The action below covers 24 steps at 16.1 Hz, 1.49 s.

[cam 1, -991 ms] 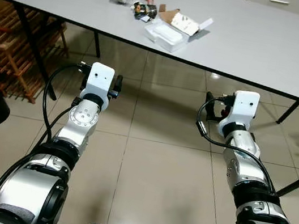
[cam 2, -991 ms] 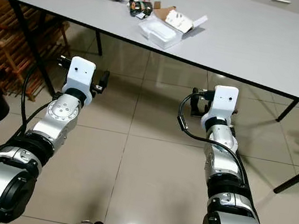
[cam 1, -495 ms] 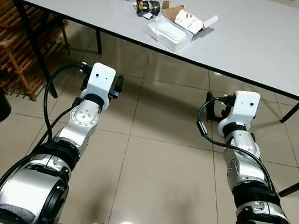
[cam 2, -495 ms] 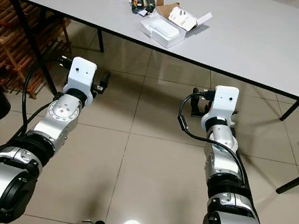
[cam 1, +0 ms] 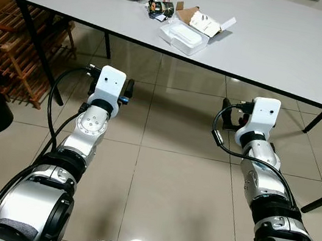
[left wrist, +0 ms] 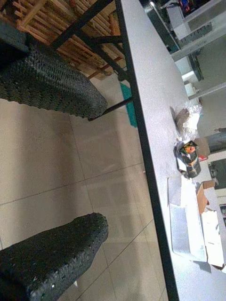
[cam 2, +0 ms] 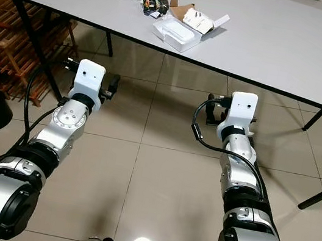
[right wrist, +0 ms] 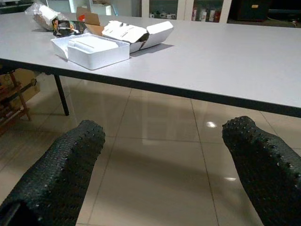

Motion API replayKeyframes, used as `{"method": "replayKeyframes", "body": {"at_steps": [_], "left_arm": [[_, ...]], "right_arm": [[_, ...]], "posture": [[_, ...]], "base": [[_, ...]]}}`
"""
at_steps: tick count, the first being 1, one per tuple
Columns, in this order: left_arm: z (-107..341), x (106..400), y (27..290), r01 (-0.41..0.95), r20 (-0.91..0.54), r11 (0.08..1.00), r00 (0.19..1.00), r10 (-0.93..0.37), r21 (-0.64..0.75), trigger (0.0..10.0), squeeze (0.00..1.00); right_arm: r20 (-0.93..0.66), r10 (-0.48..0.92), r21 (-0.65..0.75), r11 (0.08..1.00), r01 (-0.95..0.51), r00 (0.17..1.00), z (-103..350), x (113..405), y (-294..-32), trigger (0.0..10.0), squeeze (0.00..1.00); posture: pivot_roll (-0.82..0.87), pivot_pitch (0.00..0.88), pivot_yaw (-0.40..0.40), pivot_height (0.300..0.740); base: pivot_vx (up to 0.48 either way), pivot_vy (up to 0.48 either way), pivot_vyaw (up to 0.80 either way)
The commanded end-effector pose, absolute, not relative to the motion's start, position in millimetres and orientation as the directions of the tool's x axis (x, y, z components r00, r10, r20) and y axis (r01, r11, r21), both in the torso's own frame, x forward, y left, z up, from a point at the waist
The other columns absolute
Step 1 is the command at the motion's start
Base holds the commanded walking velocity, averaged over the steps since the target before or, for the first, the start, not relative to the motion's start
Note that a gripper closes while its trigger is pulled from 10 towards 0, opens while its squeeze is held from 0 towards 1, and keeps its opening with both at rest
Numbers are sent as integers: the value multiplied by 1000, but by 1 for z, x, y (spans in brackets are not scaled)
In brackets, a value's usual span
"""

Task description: Picking trash to rubbish bin

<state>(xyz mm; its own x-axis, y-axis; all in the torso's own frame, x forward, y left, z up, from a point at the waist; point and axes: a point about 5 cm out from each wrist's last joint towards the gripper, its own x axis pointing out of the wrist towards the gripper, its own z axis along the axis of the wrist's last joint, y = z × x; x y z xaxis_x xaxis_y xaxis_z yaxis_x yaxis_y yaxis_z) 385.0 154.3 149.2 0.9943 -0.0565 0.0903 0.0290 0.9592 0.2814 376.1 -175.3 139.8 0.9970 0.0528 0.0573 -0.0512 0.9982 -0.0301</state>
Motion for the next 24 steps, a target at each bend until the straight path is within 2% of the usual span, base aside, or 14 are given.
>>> {"method": "replayKeyframes", "body": {"at_steps": [1,4,7,16,24], "left_arm": [[156,387,155,16,108,954,993,-51,299,10000,0],[157,387,156,11,115,954,992,-48,299,10000,0],[168,388,155,-4,182,959,982,-50,283,10000,0],[166,387,154,7,172,954,983,-61,299,10000,0],[165,387,154,5,162,952,985,-58,305,10000,0]], "right_arm": [[94,44,-12,999,-43,995,146,376,-177,10000,0],[116,46,-4,999,-46,992,150,377,-176,10000,0],[164,54,3,998,-56,985,159,377,-176,10000,0],[162,57,-4,998,-57,985,157,376,-174,10000,0],[157,69,-7,998,-69,985,156,376,-171,10000,0]], "posture": [[-12,119,50,740],[-10,121,48,740],[-10,122,47,740],[-9,125,50,740],[-7,125,50,740]], "base": [[255,0,0],[255,0,0],[258,0,0],[290,0,0],[402,0,0]]}}
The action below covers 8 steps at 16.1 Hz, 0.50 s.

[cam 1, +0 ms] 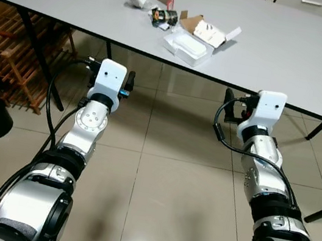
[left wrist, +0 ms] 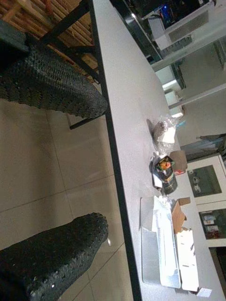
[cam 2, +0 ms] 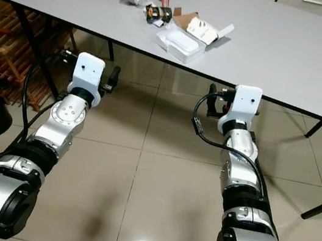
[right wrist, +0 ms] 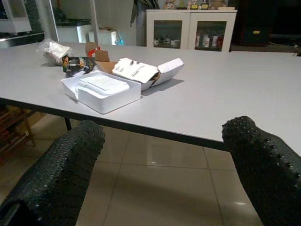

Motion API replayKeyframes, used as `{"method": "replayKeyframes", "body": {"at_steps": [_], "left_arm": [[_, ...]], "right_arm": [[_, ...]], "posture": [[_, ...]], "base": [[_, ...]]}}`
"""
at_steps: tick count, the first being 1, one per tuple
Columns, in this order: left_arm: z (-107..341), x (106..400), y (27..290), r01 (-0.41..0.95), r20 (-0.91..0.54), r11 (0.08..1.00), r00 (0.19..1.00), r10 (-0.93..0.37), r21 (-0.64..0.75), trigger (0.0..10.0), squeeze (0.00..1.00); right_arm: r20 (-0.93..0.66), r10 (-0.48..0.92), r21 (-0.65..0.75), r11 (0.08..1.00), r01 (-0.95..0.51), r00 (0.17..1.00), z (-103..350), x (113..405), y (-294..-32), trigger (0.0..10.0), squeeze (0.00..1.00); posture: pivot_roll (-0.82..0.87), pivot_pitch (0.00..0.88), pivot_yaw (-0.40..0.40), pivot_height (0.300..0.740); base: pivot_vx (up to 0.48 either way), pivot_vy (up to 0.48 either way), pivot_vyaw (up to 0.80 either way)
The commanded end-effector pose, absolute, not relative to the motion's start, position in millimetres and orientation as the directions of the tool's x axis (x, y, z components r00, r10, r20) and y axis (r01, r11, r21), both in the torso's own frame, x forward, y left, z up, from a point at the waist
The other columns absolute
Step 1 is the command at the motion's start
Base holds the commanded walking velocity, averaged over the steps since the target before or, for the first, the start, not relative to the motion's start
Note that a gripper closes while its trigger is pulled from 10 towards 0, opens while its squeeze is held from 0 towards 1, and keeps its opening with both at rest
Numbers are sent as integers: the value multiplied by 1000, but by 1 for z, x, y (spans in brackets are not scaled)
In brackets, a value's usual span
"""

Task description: Picking trash to rubbish bin

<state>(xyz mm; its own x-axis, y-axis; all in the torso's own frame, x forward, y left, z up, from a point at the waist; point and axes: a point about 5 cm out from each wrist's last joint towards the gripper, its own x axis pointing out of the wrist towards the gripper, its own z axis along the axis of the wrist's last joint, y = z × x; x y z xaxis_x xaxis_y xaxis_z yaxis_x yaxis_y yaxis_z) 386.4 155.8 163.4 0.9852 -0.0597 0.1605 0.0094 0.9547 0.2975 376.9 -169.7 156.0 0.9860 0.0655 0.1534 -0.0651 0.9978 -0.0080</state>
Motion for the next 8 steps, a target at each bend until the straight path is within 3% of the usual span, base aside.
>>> {"method": "replayKeyframes", "body": {"at_steps": [1,8], "left_arm": [[165,387,154,5,161,952,985,-57,306,10000,0],[163,385,151,31,168,957,982,-82,289,10000,0]], "right_arm": [[157,70,-6,998,-70,985,156,376,-171,10000,0],[165,59,8,998,-61,985,155,375,-173,10000,0]], "posture": [[-7,123,50,740],[-8,126,52,740]], "base": [[480,0,0],[480,0,0]]}}
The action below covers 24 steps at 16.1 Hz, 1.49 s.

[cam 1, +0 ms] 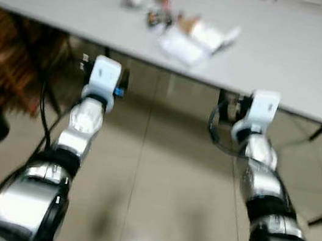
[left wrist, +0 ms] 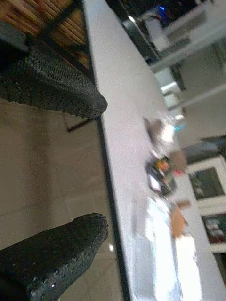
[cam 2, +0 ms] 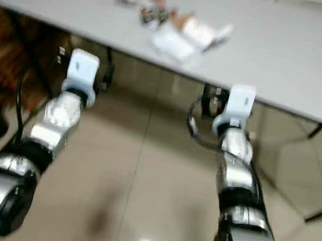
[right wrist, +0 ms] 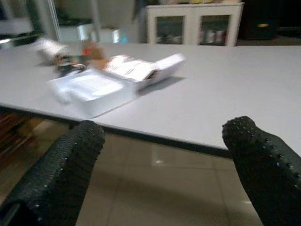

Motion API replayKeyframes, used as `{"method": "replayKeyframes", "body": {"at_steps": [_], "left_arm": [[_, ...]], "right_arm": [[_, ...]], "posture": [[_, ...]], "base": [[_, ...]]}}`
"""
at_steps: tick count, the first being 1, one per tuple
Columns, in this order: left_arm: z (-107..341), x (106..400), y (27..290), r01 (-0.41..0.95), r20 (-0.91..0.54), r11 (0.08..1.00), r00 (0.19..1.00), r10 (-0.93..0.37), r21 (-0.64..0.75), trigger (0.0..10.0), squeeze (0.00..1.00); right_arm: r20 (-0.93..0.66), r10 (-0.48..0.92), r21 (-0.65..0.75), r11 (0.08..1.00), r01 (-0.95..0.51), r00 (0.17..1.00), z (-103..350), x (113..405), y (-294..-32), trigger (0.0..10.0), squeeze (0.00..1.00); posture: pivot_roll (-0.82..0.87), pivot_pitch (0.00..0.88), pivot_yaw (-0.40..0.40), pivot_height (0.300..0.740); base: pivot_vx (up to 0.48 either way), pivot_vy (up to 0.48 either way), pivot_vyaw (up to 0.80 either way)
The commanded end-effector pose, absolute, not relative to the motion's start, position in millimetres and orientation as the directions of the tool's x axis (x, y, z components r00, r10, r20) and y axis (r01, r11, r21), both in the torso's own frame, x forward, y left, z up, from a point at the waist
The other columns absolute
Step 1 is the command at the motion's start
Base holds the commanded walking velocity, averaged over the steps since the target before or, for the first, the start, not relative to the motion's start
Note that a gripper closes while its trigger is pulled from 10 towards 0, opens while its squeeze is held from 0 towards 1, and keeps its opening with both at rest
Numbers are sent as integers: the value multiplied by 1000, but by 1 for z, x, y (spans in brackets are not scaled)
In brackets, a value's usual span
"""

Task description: Picking trash to rubbish bin

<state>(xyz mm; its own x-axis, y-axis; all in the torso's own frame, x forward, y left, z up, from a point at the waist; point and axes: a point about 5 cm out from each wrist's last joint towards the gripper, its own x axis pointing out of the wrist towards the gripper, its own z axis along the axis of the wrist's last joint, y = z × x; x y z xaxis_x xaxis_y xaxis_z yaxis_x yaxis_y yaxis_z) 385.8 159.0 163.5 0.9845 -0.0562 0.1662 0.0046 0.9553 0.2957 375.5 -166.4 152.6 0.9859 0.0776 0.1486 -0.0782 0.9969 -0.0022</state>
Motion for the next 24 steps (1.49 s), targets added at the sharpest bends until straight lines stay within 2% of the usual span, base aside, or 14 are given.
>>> {"method": "replayKeyframes", "body": {"at_steps": [1,6,15,24], "left_arm": [[164,384,149,36,190,961,978,-91,275,10000,0],[165,378,142,68,243,954,959,-143,292,10000,0],[160,375,126,124,236,940,950,-205,318,10000,0],[143,369,127,132,185,943,963,-196,307,10000,0]], "right_arm": [[196,50,29,998,-57,979,158,374,-174,10000,0],[277,46,29,998,-56,960,167,371,-175,10000,0],[256,57,12,998,-62,965,159,369,-171,10000,0],[219,55,5,998,-58,974,144,363,-171,10000,0]], "posture": [[-8,128,52,740],[-8,129,55,740],[-16,114,65,740],[-24,103,70,740]], "base": [[480,0,0],[480,0,0],[480,0,0],[480,0,0]]}}
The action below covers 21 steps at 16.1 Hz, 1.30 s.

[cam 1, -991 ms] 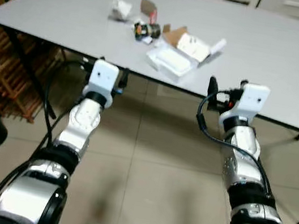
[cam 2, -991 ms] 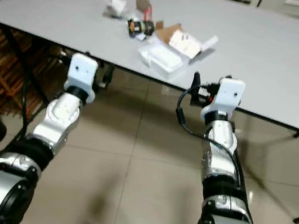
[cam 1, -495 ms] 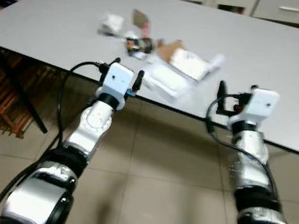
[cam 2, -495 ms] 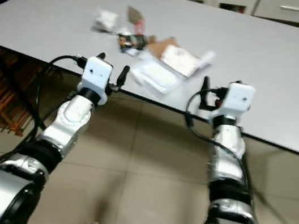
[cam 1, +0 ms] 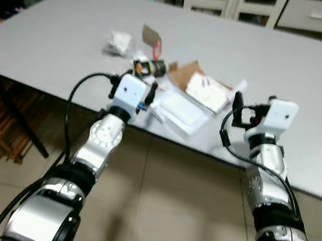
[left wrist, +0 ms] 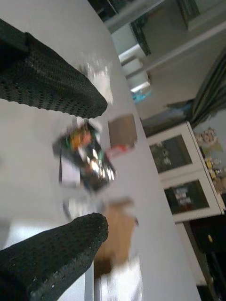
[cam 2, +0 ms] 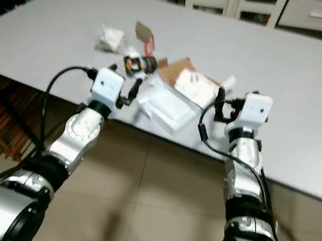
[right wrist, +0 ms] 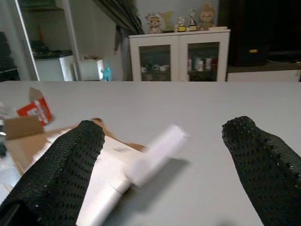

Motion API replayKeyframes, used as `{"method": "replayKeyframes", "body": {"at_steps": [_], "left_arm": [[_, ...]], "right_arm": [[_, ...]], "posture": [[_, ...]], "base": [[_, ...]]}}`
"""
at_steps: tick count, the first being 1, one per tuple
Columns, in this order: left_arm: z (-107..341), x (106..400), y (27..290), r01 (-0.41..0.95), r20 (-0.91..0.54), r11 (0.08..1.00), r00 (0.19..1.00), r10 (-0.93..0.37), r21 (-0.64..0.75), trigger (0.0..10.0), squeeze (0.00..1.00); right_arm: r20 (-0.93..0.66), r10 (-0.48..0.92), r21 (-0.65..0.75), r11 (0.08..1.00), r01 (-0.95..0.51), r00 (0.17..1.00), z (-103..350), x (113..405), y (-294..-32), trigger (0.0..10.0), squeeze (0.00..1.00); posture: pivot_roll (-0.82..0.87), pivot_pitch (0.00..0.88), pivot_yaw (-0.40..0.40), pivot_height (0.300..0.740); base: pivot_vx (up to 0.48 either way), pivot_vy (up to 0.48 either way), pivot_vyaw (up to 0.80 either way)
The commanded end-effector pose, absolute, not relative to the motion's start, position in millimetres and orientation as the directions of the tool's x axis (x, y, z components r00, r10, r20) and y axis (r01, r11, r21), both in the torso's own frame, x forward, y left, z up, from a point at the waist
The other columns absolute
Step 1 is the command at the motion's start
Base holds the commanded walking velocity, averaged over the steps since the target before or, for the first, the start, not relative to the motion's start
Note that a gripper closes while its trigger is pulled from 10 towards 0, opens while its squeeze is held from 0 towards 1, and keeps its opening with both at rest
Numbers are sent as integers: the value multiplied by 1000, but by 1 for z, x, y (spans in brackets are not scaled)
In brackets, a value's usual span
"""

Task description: Picking trash to rubbish bin

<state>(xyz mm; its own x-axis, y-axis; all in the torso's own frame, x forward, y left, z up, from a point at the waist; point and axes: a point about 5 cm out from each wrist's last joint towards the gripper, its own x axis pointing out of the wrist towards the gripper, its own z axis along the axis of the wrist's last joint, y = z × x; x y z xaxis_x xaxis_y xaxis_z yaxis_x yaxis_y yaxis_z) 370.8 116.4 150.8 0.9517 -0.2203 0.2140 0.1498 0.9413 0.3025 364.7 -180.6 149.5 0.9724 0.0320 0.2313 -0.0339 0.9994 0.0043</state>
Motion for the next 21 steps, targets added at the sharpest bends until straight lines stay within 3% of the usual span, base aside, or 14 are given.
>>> {"method": "replayKeyframes", "body": {"at_steps": [1,21], "left_arm": [[143,369,128,132,185,942,963,-195,307,10000,0],[135,369,122,224,113,935,958,-263,274,10000,0]], "right_arm": [[218,55,5,998,-57,974,144,363,-172,10000,0],[173,15,-25,1000,-11,985,142,366,-182,10000,0]], "posture": [[-24,103,70,740],[-16,136,62,740]], "base": [[480,0,0],[34,0,0]]}}
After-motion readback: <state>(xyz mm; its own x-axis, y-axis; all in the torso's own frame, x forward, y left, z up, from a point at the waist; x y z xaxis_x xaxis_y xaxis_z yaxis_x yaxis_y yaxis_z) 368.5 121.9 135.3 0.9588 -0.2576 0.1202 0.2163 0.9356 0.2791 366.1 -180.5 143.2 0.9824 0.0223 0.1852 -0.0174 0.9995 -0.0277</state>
